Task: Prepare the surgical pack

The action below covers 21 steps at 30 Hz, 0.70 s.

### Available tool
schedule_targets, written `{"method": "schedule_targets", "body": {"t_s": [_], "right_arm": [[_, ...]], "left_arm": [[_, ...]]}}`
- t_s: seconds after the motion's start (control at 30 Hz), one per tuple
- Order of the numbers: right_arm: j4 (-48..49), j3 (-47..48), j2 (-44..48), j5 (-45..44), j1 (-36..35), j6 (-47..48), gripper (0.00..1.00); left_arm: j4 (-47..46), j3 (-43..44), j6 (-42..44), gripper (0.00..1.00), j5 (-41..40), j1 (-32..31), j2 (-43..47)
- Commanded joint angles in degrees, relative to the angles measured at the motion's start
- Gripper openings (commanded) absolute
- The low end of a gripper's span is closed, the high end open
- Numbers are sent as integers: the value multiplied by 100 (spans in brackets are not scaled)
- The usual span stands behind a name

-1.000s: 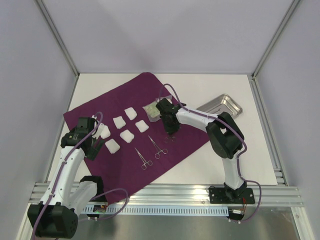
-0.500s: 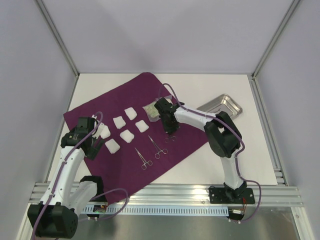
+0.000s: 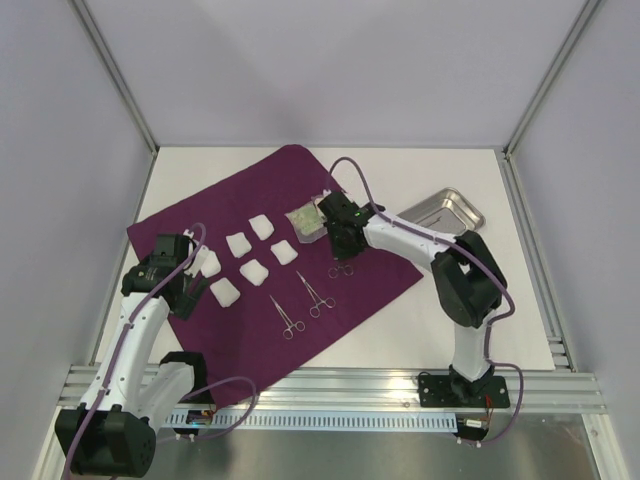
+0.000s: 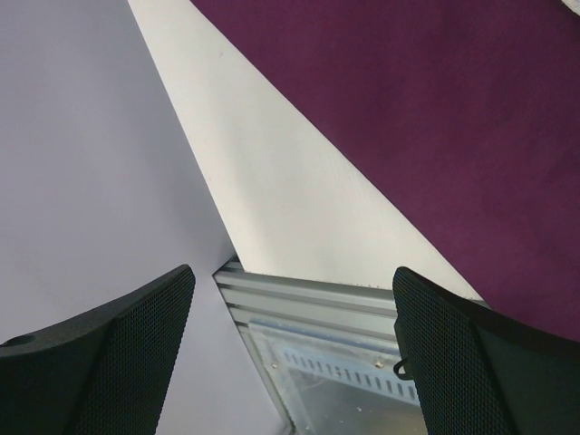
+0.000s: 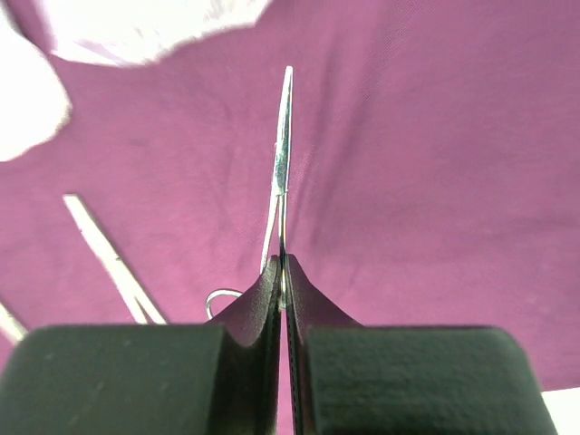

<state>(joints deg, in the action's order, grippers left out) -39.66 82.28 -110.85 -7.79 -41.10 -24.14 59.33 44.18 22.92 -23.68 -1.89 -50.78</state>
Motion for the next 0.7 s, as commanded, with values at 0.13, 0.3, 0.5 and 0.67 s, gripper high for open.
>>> {"method": "schedule_targets", "body": {"t_s": [0.13, 0.3, 0.5, 0.67], "right_arm": [[959, -458, 1117, 155, 646, -574, 0], [1538, -1178, 1811, 453, 2066, -1152, 0], [2172, -2101, 2252, 287, 3274, -1760, 0], [2357, -2313, 1839, 94, 3714, -2068, 0]], "left_arm": [[43, 187, 81, 100, -40, 13, 34], [61, 205, 73, 100, -49, 13, 25], [61, 257, 11, 100, 74, 13, -2], [70, 275, 11, 100, 66, 13, -37]]}}
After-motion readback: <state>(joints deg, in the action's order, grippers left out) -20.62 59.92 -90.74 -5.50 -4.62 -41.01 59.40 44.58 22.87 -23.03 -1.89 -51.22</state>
